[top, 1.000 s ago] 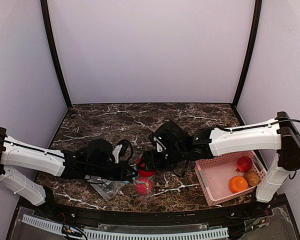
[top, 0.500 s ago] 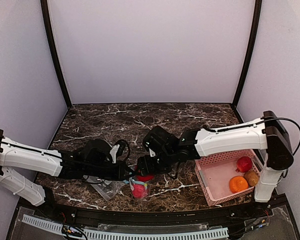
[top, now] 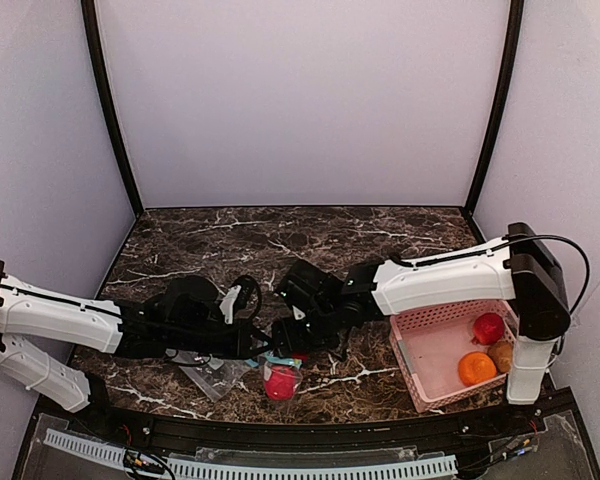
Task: Place the food in the zip-top bag and seal the zipper
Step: Place the fake vegetable in the zipper food storage bag.
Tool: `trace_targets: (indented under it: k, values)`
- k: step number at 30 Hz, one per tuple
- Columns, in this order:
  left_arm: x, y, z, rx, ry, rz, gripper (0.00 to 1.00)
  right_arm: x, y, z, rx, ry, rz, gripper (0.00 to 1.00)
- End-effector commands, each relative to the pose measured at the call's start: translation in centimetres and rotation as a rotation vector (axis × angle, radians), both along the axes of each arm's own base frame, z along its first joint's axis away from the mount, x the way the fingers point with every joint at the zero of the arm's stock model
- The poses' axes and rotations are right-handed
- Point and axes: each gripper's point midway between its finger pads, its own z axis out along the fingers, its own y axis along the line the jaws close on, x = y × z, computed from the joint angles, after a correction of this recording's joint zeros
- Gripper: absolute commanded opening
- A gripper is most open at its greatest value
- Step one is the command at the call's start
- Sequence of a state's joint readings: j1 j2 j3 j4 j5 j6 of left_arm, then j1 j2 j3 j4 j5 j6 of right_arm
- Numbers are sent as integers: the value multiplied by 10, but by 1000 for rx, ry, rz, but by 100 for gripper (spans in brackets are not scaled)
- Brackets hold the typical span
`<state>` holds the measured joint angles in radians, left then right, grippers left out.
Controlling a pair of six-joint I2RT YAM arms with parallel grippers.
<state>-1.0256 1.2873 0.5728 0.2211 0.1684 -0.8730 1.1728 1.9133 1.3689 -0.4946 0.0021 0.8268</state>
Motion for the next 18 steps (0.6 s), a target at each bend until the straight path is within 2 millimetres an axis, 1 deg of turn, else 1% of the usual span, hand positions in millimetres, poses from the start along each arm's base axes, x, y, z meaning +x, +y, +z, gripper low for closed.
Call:
trace_targets:
  k: [1,4,7,10,12,15,18]
  values:
    - [3,-1,19,-65,-22,20,1,-3,-2,24,20,-32,7,77]
    - [2,4,13,-63,-7,38,1,-7,-3,40,63,-38,14,84]
    - [1,8,11,-61,-3,45,1,-9,-6,57,118,-53,15,91]
    - [0,10,9,-54,-2,48,1,-16,-10,67,164,-44,29,97]
    - [0,11,8,-53,-3,47,1,-16,-13,68,173,-50,25,98]
    - [-1,12,7,-52,-3,44,1,-17,-14,60,177,-40,25,91]
    - [-2,12,7,-51,-2,40,1,-20,-8,53,200,-10,31,89]
